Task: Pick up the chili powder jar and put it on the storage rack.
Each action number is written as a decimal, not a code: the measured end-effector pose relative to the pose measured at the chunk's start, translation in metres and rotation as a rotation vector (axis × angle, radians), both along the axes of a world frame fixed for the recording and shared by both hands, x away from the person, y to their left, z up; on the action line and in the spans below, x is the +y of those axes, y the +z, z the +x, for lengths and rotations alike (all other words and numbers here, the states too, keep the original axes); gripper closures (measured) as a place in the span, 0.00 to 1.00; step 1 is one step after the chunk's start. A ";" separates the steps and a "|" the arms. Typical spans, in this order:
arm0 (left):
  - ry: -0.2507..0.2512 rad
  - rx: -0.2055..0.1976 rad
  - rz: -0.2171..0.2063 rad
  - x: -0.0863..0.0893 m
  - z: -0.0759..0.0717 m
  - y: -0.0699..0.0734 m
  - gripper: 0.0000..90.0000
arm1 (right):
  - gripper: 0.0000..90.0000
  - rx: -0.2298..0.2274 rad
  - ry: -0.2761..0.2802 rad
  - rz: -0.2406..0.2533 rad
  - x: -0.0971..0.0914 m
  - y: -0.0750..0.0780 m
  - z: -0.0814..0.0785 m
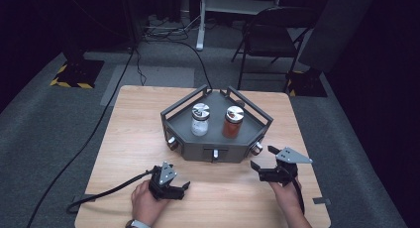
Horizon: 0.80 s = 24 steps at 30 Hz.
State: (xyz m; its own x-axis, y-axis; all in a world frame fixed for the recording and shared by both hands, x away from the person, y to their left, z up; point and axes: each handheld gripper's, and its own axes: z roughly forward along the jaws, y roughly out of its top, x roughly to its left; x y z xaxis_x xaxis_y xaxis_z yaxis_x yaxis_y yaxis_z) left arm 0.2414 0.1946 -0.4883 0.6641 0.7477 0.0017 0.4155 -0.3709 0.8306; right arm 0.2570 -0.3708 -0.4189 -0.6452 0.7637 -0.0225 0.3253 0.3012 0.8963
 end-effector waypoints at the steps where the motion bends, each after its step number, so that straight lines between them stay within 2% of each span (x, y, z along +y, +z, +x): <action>1: 0.000 0.000 0.000 0.000 0.000 0.000 0.09 | 0.08 0.008 -0.005 0.001 -0.003 -0.006 -0.002; 5: 0.000 0.000 0.000 0.000 0.000 0.000 0.09 | 0.07 0.060 -0.017 -0.022 -0.008 -0.029 -0.006; 7: 0.001 0.000 0.000 0.000 0.000 0.000 0.09 | 0.07 0.100 -0.010 -0.042 -0.007 -0.038 -0.003; 9: 0.002 -0.002 0.001 0.000 0.000 0.000 0.09 | 0.07 0.129 0.000 -0.061 -0.004 -0.039 0.002; 13: 0.007 -0.003 0.001 -0.001 0.000 0.000 0.09 | 0.07 0.129 -0.007 -0.067 0.004 -0.044 0.004; 16: 0.008 -0.002 0.002 -0.001 0.000 0.000 0.08 | 0.06 0.165 -0.016 -0.133 0.015 -0.047 0.008; 19: 0.008 -0.002 0.000 -0.001 0.000 0.000 0.08 | 0.05 0.148 -0.017 -0.120 0.017 -0.052 0.006; 22: 0.007 -0.002 0.001 -0.001 0.000 0.000 0.08 | 0.04 0.106 -0.010 -0.088 0.013 -0.063 0.004; 24: 0.007 -0.002 0.000 -0.001 0.000 0.000 0.08 | 0.04 0.107 -0.010 -0.088 0.014 -0.063 0.005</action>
